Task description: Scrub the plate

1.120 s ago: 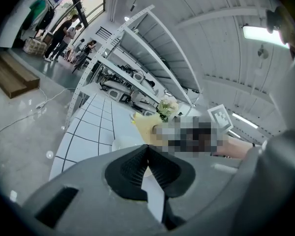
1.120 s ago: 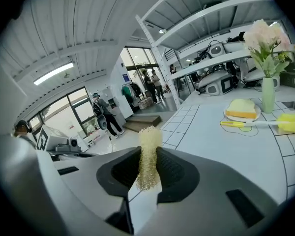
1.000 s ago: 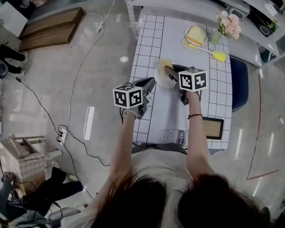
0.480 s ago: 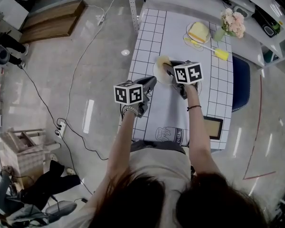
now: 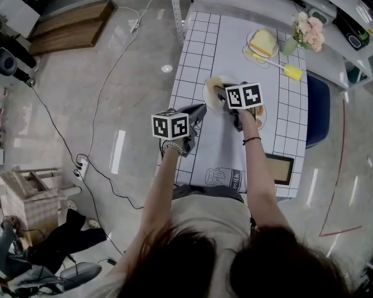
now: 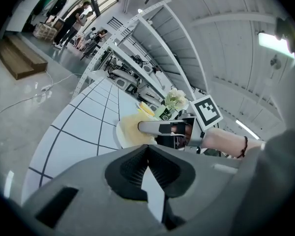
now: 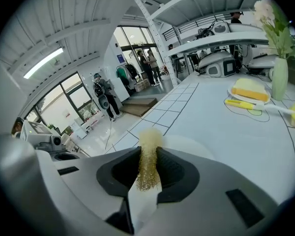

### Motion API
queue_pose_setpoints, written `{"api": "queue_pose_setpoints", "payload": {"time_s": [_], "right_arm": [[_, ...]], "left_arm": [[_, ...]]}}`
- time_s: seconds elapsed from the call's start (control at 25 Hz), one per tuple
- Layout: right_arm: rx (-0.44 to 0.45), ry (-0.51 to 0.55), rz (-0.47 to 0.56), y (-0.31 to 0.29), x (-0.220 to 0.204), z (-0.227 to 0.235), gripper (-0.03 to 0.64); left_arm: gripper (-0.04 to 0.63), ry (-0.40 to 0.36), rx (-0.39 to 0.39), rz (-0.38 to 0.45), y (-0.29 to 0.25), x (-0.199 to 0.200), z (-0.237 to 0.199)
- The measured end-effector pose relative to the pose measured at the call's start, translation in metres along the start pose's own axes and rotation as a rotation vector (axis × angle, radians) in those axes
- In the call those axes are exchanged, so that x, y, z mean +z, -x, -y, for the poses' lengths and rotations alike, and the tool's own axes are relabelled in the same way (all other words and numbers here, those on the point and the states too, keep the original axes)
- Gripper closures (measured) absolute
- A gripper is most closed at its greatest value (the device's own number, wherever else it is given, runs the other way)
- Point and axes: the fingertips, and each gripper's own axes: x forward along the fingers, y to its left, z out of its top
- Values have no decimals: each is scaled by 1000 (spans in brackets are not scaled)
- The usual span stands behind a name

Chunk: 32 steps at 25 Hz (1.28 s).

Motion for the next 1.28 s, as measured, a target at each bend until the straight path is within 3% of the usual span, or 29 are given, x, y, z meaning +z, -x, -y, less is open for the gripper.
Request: {"api": "queue_pose_setpoints", "payload": {"time_s": [1.28], "right_arm": [[-127,-108,75,11,8,39,541]], "left_arm": [[584,-9,-17,-17,-14,-5,8]]}}
